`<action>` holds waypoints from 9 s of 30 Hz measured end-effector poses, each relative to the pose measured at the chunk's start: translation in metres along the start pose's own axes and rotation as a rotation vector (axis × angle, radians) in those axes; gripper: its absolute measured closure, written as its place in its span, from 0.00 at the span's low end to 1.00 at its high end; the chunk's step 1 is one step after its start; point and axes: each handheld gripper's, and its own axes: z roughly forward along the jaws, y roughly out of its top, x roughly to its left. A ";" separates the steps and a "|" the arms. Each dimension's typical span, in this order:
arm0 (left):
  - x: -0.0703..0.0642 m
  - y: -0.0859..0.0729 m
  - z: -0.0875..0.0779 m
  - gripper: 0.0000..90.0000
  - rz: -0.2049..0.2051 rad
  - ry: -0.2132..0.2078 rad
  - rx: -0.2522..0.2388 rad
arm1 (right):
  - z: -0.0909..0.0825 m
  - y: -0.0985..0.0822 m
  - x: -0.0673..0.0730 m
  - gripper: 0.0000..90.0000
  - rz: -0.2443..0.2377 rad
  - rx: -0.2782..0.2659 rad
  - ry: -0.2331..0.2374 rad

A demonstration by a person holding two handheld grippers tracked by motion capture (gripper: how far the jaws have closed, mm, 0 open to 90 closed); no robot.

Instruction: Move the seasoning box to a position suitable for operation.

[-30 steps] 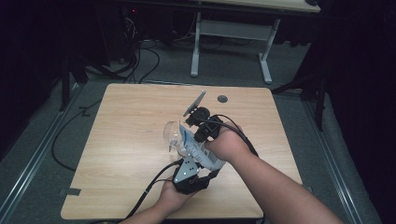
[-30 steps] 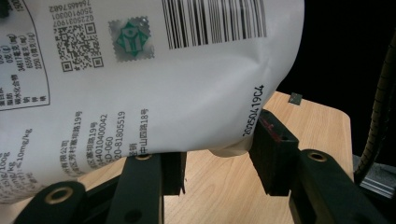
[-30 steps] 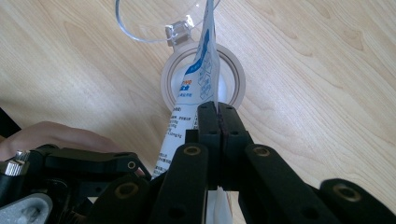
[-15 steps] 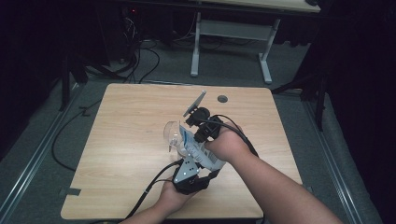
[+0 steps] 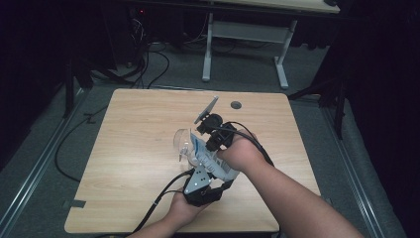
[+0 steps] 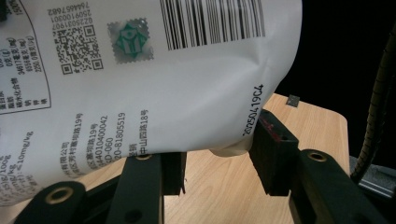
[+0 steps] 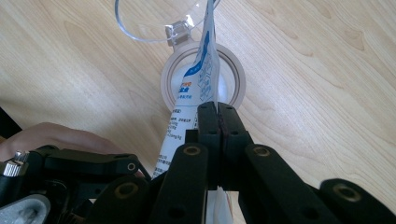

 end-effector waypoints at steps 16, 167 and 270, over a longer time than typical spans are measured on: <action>0.001 0.001 0.002 0.66 -0.001 0.005 0.014 | 0.001 -0.001 -0.003 1.00 -0.002 -0.010 0.000; 0.002 0.007 0.000 0.63 -0.011 0.000 -0.018 | 0.005 0.009 -0.002 1.00 -0.027 -0.013 -0.015; 0.003 -0.044 0.000 0.64 0.032 0.025 0.106 | 0.001 -0.026 0.002 1.00 0.075 0.011 0.034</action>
